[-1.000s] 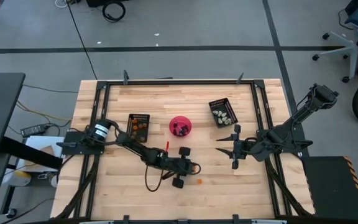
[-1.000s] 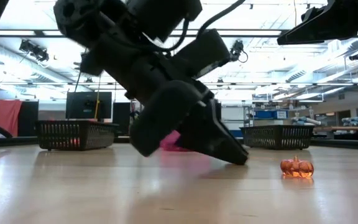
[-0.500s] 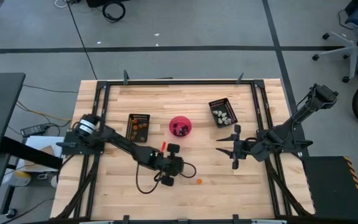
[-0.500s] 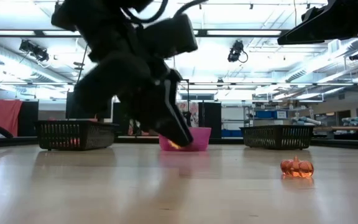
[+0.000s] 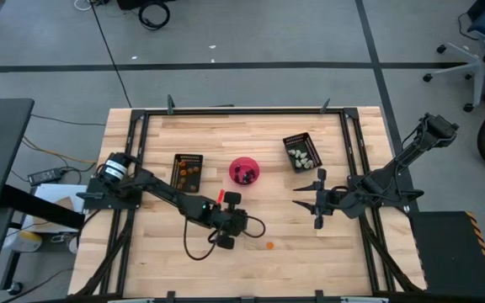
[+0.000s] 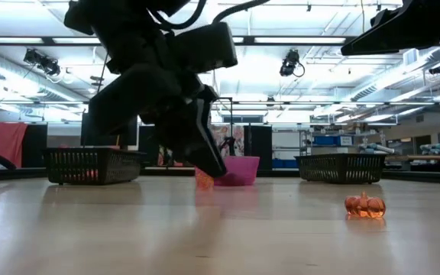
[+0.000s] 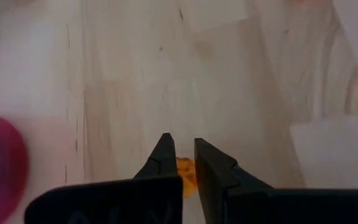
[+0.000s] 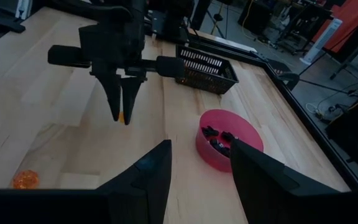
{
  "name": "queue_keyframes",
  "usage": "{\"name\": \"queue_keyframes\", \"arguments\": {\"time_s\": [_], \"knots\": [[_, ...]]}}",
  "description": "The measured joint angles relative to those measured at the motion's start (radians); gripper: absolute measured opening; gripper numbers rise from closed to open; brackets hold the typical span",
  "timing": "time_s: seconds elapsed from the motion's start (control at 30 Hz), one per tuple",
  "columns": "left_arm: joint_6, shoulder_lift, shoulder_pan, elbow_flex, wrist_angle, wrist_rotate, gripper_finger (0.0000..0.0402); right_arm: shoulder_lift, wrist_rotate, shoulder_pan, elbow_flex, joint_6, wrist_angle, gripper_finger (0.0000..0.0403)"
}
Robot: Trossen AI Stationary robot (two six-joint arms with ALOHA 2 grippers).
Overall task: Sort Halloween decoration
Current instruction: Put the top orange pumpkin toy into the left black bin, then put the orange pumpkin toy into the left black bin
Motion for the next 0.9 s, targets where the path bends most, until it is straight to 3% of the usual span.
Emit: {"name": "queue_keyframes", "arguments": {"time_s": [0.3,0.7,0.9], "knots": [[-0.049,-0.002,0.000,0.000,-0.125,-0.002,0.0015,0.000,-0.001,0.000,0.000,0.000,0.000,0.0167],[-0.107,-0.036,-0.011,0.000,-0.155,-0.032,0.0009,0.000,-0.003,0.000,0.000,0.004,-0.003,0.0167],[-0.140,-0.096,-0.037,-0.075,-0.034,-0.091,0.0001,0.000,-0.016,0.011,0.000,0.015,-0.013,0.0167]]}}
